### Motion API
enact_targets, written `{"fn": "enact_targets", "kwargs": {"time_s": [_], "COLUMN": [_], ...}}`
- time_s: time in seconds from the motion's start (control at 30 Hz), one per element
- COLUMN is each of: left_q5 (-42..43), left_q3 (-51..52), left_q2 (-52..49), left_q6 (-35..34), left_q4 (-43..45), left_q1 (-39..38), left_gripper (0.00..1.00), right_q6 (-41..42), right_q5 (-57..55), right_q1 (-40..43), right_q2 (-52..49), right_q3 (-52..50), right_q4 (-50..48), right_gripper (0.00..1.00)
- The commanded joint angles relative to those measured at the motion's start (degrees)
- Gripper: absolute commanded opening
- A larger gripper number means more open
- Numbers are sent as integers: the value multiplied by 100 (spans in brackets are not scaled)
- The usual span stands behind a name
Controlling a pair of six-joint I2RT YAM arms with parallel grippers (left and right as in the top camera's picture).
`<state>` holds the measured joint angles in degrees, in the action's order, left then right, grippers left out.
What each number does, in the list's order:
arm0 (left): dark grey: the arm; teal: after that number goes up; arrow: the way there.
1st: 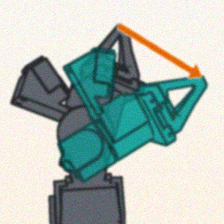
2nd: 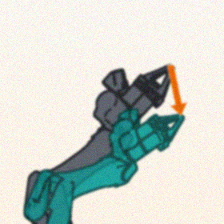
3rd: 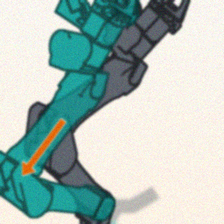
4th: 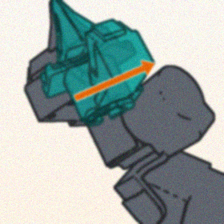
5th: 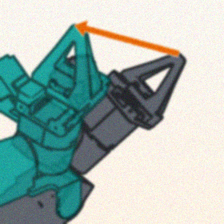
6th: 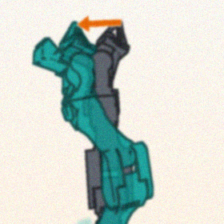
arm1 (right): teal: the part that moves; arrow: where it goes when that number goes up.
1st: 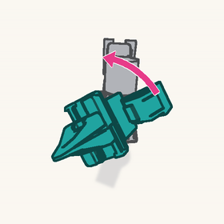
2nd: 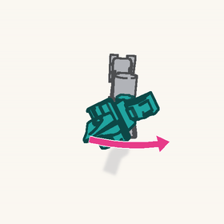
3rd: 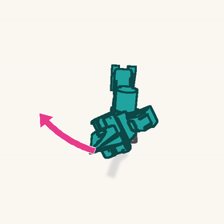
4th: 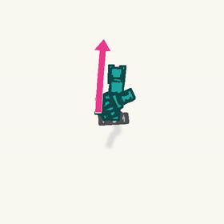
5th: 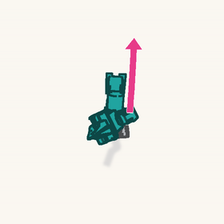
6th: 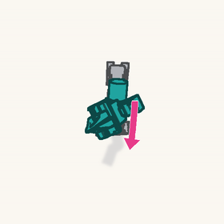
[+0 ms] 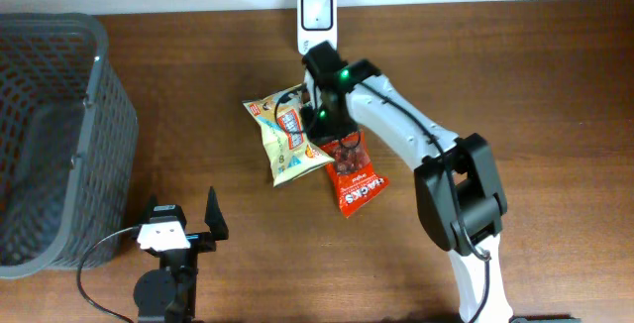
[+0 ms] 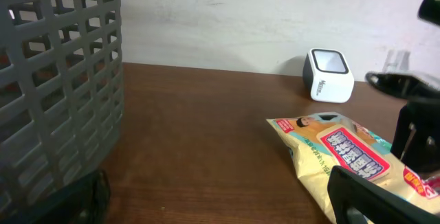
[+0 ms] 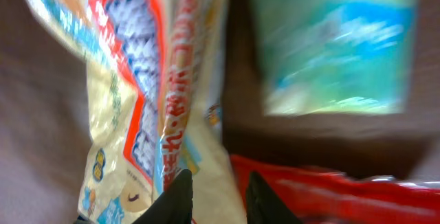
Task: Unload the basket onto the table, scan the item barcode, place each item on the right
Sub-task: 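Grasp the green Kleenex pack from under the yellow bag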
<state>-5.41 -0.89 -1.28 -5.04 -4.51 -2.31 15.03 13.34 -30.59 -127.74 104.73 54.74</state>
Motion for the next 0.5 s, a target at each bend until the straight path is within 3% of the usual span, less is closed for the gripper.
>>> {"fn": "enact_targets", "kwargs": {"time_s": [0.0,0.13,0.2,0.27,0.3,0.47], "left_q5": [0,0,0,0,0,0], "left_q3": [37,37,37,37,37,37], "left_q2": [22,22,22,22,22,22], "left_q6": [-28,-28,-28,-28,-28,-28], "left_q4": [13,13,13,13,13,13], "left_q1": [-26,-26,-26,-26,-26,-26], "left_gripper": [99,99,99,99,99,99], "right_q6": [33,28,28,26,28,22], "right_q5": [-531,-1045,-1556,-2020,-2157,-1279], "right_q1": [-264,-249,-175,-61,79,525], "right_q2": [-24,52,72,72,72,-9], "right_q3": [-90,243,579,817,859,833], "right_q4": [2,262,505,538,374,-214], "right_gripper": [19,19,24,38,59,60]}}
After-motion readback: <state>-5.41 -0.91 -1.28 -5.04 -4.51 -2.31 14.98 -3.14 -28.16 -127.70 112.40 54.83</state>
